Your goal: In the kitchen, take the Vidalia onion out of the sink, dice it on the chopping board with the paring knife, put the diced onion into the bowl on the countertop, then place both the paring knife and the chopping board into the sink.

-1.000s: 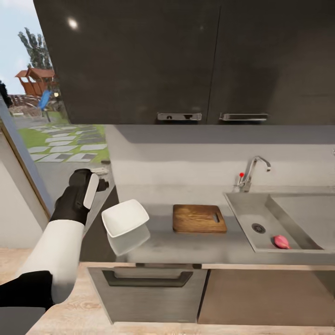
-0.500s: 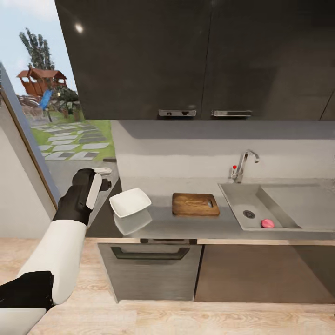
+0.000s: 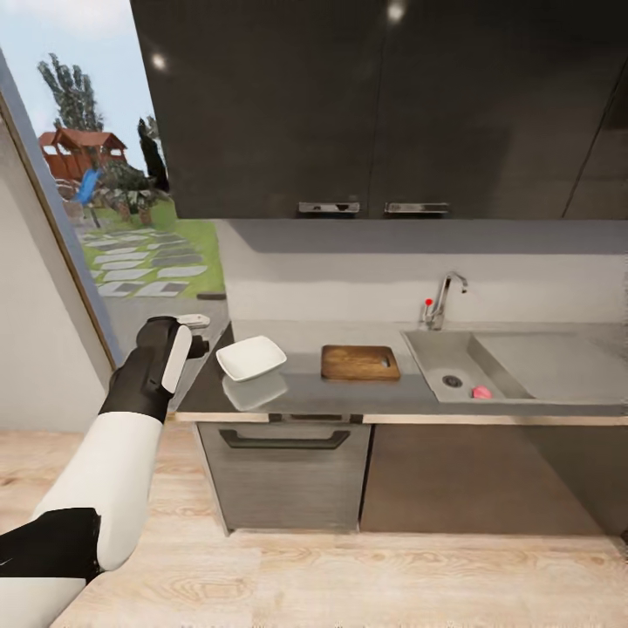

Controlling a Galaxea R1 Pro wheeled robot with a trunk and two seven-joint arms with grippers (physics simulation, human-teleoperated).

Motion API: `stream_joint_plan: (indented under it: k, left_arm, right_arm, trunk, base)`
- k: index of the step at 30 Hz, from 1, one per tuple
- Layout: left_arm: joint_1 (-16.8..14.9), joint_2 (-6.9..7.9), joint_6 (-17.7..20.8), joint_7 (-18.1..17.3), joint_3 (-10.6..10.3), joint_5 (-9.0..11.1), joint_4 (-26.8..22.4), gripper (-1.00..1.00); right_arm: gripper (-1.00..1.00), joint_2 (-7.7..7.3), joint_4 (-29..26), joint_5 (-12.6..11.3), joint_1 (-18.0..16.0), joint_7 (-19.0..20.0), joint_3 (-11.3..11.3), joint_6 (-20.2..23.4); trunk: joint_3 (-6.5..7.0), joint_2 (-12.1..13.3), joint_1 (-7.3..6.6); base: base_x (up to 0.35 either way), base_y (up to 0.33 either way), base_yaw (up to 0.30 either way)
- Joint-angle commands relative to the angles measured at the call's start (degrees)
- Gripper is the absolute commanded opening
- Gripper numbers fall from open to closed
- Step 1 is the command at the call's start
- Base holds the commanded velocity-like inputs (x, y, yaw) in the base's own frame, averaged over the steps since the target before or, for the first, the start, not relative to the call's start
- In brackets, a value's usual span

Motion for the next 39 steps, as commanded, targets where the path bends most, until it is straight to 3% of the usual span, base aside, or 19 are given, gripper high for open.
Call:
stream_joint_plan:
  k: [1,12,39]
  left_arm:
    - [-0.1,-0.1,0.1,0.5,0.1,0.6,-0.1,1.0]
    - [-0.1,-1.12,0.0,0.5,-2.0,0.6,-0.2,1.0]
    - [-0.1,-1.12,0.1,0.5,-2.0,0.6,-0.1,1.0]
  right_arm:
    - [1.0,-0.03,0.0,-0.6,-0.1,-0.2,0.5,-0.2]
    - [1.0,0.01,0.0,-0.6,-0.1,-0.2,0.5,-0.2]
    - [1.0,0.06,0.0,-0.6,-0.1,-0.2,0.5,-0.2]
  trunk:
    - [-0.13,-0.1,0.02]
    - [-0.13,-0.1,0.02]
    - [-0.13,-0.1,0.02]
  base:
    - [-0.137,-0.127,0.0]
    - [0.002,-0.289,0.0]
    - [0.01,-0.318,0.0]
